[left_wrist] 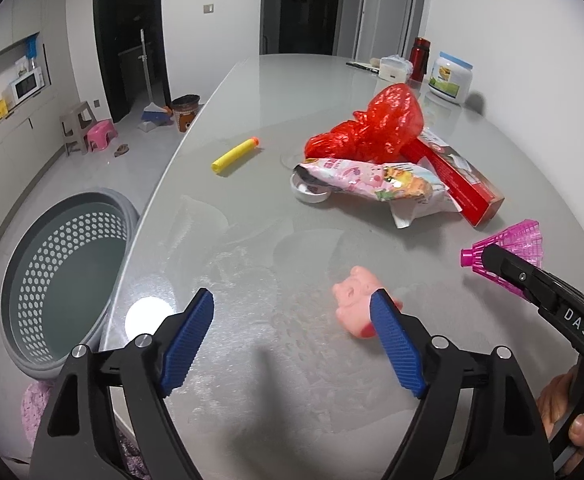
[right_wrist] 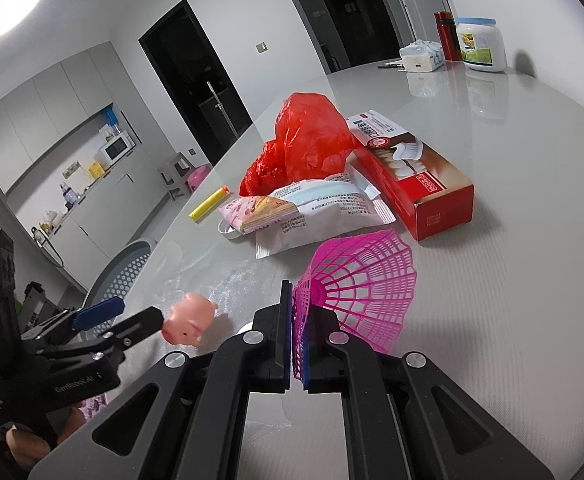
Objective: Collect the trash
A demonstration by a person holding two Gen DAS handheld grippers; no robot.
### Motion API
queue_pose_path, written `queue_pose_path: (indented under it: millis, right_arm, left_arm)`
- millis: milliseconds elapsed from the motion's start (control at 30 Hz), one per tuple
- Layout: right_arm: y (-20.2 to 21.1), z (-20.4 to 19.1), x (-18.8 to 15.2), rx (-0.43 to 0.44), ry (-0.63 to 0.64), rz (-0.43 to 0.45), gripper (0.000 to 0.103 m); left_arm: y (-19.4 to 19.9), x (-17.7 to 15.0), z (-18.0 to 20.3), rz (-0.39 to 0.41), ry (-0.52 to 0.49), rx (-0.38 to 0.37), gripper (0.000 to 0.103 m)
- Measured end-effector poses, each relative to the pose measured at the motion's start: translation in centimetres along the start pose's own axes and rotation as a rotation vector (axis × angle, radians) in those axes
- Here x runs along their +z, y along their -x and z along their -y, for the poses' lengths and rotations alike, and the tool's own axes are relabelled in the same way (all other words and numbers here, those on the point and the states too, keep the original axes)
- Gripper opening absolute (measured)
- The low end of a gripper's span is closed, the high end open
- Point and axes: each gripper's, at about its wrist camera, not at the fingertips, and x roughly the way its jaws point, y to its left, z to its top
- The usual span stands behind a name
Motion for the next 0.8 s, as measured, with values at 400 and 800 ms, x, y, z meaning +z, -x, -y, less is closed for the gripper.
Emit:
queue_pose_path:
  millis: [400, 800]
  right_arm:
    - [1.2, 1.6, 0.0, 0.01, -0.035, 0.025, 0.004]
    - [1.5, 2.0, -0.1, 0.033, -0.043, 0.032, 0.004]
  left_arm:
    - [-0.9, 0.3, 2.9, -0.008, -0.056, -0.026, 0.08]
    - [-1.9, 0.4, 5.1, -0.026, -0.092, -0.048, 0.082]
